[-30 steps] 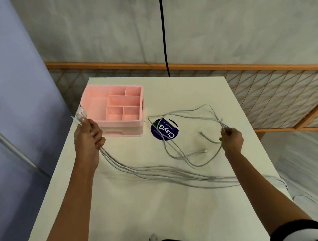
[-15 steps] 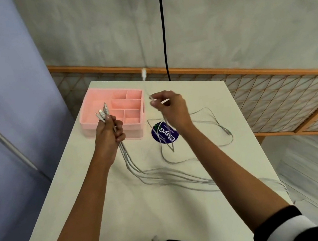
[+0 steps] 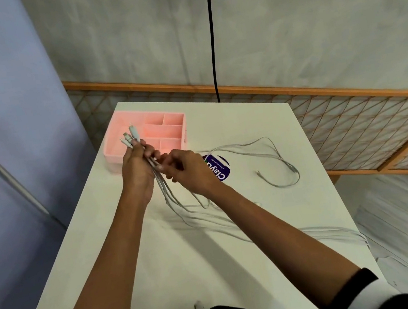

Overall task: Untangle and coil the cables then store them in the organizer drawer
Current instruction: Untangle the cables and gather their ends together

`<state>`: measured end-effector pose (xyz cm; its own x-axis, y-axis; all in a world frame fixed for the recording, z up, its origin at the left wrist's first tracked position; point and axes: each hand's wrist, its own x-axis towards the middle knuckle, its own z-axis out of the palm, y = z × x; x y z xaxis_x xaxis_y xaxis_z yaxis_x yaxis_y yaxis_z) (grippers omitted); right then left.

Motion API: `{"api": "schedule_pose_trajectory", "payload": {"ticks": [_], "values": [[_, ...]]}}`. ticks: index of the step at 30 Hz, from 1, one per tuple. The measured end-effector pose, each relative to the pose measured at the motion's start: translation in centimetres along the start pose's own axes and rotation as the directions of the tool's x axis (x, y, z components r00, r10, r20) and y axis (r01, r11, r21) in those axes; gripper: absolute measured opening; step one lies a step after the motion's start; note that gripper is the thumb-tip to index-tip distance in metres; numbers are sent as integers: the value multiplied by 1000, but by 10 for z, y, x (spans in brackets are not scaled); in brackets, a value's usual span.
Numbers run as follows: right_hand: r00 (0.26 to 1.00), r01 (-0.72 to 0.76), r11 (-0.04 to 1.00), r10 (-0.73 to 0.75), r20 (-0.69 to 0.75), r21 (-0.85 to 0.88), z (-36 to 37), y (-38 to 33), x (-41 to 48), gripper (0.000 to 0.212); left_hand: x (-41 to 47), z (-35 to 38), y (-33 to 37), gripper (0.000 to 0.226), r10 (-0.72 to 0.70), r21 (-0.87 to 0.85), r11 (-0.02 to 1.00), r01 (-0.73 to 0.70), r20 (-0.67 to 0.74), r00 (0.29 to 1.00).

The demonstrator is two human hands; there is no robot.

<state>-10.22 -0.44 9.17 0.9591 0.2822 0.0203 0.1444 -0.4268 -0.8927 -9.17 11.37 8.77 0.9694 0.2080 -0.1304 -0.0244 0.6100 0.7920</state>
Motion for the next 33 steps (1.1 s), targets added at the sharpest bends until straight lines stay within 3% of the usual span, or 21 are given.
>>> {"api": "schedule_pose_trajectory", "payload": {"ticks": [4,7,11,18,22,33], "values": [[978,61,995,-44,203,-77,2,9,-15,34,7,-16,8,35,-10,-146,989,5,-33,999],[928,71,992,-28,373,-104,3,34,-30,37,14,-42,16,36,-14,-218,976,-9,-104,994],[884,90,973,21,467,-214,-4,71,-41,37,17,-79,17,35,-16,-233,972,-40,-236,972],[896,48,942,106,430,-333,-46,113,-44,34,15,-111,11,37,-17,-225,972,-66,-349,937],[862,-13,927,200,465,-376,-73,128,-44,37,15,-114,11,37,-23,-237,968,-85,-418,908],[837,-255,935,340,428,-245,-111,171,-81,26,17,-112,5,35,-25,-226,969,-94,-472,881]]}}
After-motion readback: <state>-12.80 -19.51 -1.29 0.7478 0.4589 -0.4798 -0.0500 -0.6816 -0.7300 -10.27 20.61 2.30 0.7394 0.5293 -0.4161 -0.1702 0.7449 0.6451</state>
